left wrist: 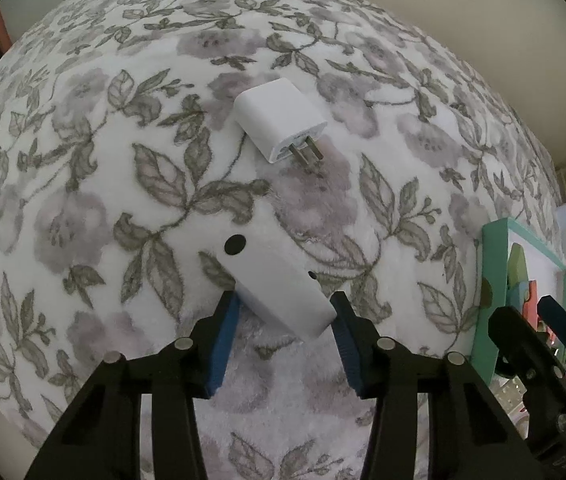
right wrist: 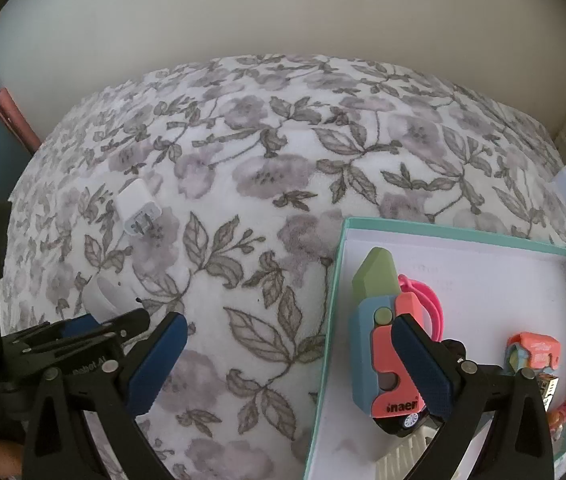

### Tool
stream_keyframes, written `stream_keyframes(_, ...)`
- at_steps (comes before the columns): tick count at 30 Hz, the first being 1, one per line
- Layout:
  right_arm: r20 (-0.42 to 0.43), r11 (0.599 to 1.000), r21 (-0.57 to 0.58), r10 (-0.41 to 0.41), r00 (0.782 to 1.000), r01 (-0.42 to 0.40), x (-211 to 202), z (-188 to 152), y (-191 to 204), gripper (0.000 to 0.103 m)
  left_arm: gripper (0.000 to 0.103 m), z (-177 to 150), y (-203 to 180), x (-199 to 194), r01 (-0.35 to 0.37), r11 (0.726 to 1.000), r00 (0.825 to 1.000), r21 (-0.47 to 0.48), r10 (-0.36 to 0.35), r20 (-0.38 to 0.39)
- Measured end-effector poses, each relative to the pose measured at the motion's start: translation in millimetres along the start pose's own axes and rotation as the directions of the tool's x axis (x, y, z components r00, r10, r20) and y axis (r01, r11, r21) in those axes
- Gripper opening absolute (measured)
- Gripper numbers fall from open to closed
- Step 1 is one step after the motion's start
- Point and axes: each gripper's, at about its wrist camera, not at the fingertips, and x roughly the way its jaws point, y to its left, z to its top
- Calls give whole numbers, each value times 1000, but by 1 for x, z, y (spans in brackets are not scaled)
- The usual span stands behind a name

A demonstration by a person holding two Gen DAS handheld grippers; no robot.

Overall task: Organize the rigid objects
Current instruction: 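Close the left gripper on the white oval device, then lift the white oval device with the left gripper while the right grasps the white charger cube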

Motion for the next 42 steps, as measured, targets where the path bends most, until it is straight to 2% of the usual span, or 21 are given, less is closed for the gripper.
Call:
stream_keyframes(6,-1,1000,-13,-7,1000,7,0,0,1,103,49,6,12,-7,14,999,1000,-31,-14,22)
stream_keyframes(18,25,997,-70,-12,1000,13,-2,0,17,103,49,22,59,-46,49,985,987,-167,-23,156)
stream_keyframes(24,27,993,-114,36,999,-33,-4,1,35,103,49,25,81,-54,58,972,982,-228,-15,190)
stream_keyframes(31,59,983,-165,87,994,-76,-13,9,51,103,49,28,111,-66,110,944,971,-311,-35,238)
stream_keyframes(35,38,981,-177,85,996,-77,-6,22,59,103,49,30,116,-67,103,939,967,-328,-17,254)
stream_keyframes(42,17,966,-254,60,998,-54,18,46,97,103,49,31,129,-59,133,917,969,-375,-41,243)
